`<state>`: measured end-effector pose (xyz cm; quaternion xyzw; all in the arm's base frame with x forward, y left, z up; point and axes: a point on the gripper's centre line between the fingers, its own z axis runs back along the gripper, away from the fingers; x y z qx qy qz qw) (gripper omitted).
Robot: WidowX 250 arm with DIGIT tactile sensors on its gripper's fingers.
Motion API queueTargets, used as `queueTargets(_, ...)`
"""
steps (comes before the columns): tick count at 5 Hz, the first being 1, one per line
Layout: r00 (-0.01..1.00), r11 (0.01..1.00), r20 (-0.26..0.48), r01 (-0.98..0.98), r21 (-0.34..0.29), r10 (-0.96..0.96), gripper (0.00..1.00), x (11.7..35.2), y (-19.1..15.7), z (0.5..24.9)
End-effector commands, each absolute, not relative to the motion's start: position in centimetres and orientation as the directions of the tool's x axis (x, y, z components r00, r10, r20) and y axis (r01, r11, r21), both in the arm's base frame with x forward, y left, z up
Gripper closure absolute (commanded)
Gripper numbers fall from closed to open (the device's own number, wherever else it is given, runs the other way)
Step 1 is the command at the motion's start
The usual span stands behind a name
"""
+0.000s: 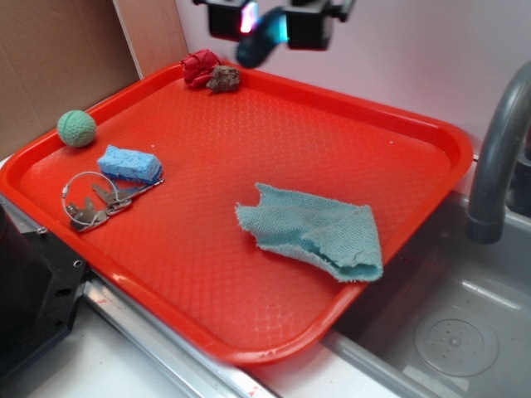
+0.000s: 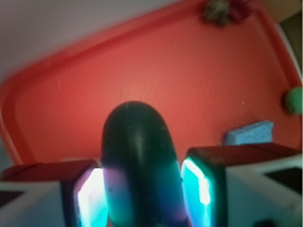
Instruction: Grab the plastic pickle.
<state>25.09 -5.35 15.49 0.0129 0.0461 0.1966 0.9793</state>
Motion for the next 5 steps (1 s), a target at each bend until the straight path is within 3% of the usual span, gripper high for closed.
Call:
queueTargets(1,0.999,1.000,0.027,-0.025,0.018,0.024,1.00,21.9,1.5,16.1)
queueTargets(2,0.996,0.995,0.081,0.039,0.090,-0.046,1.00,22.6,1.1,18.0)
queueTargets(3,0.989,0.993,0.137,0.049,0.112,-0.064,1.00,19.9,-0.2,20.2)
queueTargets(4,0.992,0.997,0.129,-0.027,0.068,0.018,1.00,19.3,-0.3,21.2)
queueTargets(5,0.993,0.993,0.058,-0.102,0.055,0.099,1.00,18.5,-0.4,21.0)
